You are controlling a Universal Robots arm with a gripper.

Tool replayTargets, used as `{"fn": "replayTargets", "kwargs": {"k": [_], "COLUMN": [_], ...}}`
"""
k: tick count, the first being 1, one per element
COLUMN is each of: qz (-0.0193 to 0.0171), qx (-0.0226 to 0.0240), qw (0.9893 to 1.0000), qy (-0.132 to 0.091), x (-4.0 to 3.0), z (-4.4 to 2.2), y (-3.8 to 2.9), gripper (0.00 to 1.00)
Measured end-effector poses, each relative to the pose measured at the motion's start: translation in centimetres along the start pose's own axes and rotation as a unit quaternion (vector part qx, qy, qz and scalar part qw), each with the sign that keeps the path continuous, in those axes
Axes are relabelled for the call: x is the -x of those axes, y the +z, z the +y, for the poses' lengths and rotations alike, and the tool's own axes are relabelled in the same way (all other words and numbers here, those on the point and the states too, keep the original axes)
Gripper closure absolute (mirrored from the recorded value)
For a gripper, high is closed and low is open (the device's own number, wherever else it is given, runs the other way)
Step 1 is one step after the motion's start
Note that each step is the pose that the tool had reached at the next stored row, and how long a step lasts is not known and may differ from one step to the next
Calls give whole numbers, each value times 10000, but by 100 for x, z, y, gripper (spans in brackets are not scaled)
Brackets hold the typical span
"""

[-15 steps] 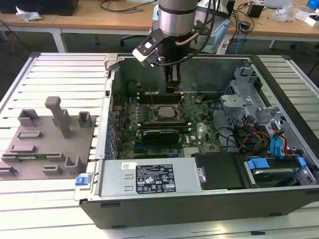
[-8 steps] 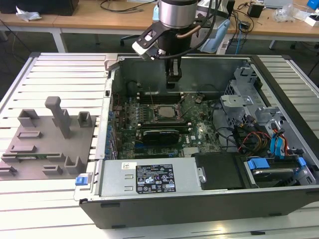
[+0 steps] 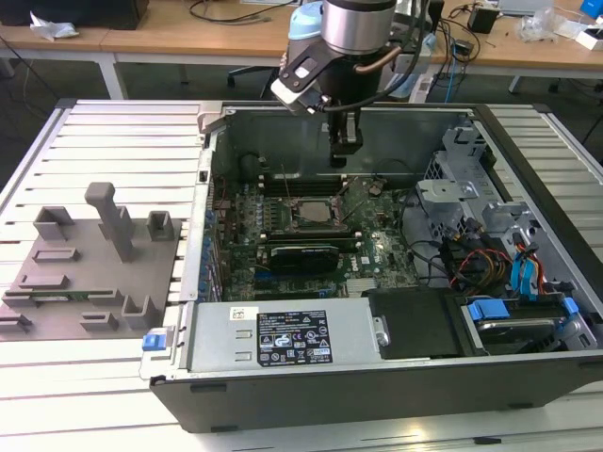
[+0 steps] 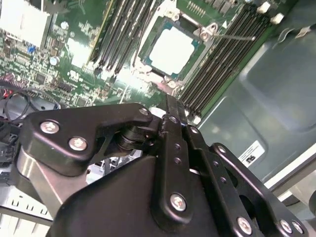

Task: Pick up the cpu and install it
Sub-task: 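Close the cpu cover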

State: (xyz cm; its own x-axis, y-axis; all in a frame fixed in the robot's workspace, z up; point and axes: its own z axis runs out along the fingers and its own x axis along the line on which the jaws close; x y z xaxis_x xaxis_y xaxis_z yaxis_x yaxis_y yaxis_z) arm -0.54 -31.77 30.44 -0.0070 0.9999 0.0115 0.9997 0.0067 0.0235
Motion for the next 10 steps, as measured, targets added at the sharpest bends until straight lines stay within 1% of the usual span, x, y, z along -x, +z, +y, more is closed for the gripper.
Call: {"fn": "replayTargets", "kwargs": {"k": [3,4,8,10], "qz": [0,-1,0,0], "qx": [-4,-8,-17,-26], "qw": [10000,10000,10000,10000], "qy": [1,0,1,1], "x": [0,1,1,2], "z": [66,110,205,276], "y": [1,2,5,8], "gripper": [89,89,89,89]}}
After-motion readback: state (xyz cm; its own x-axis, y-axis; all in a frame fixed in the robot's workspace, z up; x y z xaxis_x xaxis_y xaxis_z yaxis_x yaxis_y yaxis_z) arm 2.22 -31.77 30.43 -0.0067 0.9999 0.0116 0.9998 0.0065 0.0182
